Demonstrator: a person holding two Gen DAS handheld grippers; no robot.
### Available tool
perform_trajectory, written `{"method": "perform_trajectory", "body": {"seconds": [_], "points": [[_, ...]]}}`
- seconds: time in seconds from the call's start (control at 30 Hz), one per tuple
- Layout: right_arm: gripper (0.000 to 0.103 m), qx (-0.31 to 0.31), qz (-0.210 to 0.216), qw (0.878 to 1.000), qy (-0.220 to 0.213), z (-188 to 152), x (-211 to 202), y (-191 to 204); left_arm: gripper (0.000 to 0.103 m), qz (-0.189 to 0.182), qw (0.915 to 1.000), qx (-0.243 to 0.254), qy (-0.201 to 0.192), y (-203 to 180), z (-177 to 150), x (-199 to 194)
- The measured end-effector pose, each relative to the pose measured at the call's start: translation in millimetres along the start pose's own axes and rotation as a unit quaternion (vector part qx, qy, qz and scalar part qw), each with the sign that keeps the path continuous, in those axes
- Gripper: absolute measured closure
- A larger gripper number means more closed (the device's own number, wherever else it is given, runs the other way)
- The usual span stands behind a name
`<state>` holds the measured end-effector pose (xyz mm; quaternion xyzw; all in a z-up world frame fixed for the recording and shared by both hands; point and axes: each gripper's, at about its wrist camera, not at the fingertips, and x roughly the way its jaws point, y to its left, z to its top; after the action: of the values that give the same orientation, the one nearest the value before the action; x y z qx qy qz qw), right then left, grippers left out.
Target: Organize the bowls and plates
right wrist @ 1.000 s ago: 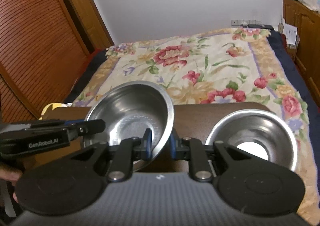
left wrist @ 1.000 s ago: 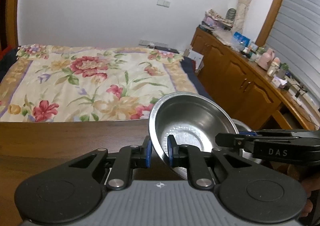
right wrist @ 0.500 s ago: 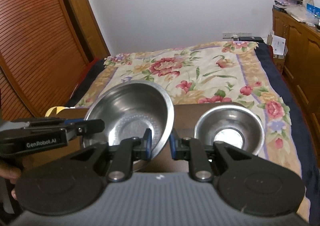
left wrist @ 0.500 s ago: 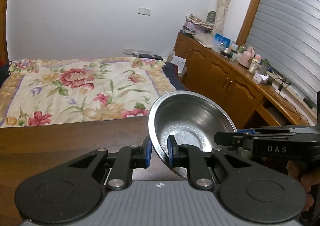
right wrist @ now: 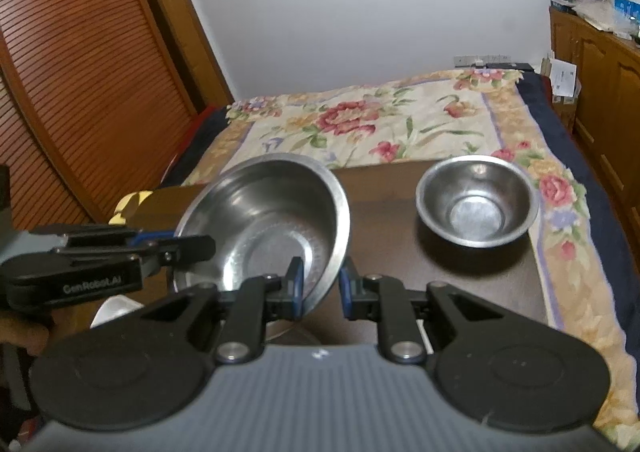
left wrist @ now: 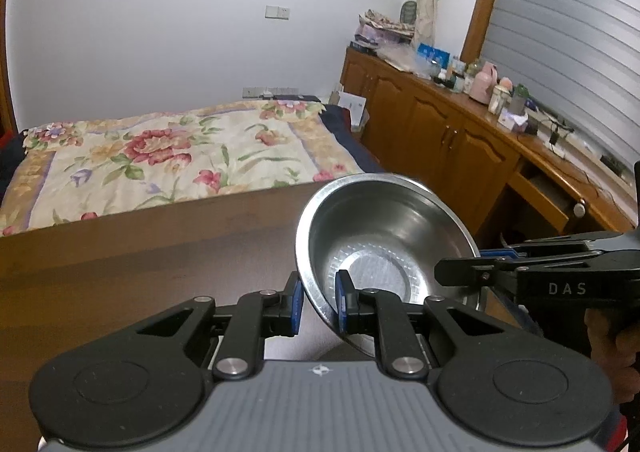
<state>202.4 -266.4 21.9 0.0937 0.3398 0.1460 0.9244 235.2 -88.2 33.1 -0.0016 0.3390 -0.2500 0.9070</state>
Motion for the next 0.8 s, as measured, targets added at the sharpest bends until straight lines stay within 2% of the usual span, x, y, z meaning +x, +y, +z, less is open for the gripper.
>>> {"method": "perform_trajectory", "body": {"seconds": [0.47,0.7,0.8], "points": [[0.082,0.026,0.028,0.999,0.006,-43,-14,-5,0.084,-0.025,0.9996,0.002,0.017,-7,-46,-11],[0.082,0.026,0.038,0.999,0.006,-59,-18,-2,0.084,-0.027,0.9996,-0.002,0.005,-9,-64,-23],[0.082,0.019,0.037,0.999,0.004,-67,-22,2,0.084,-0.019,0.9997,0.013,0.0,-14,-70,-29]]}}
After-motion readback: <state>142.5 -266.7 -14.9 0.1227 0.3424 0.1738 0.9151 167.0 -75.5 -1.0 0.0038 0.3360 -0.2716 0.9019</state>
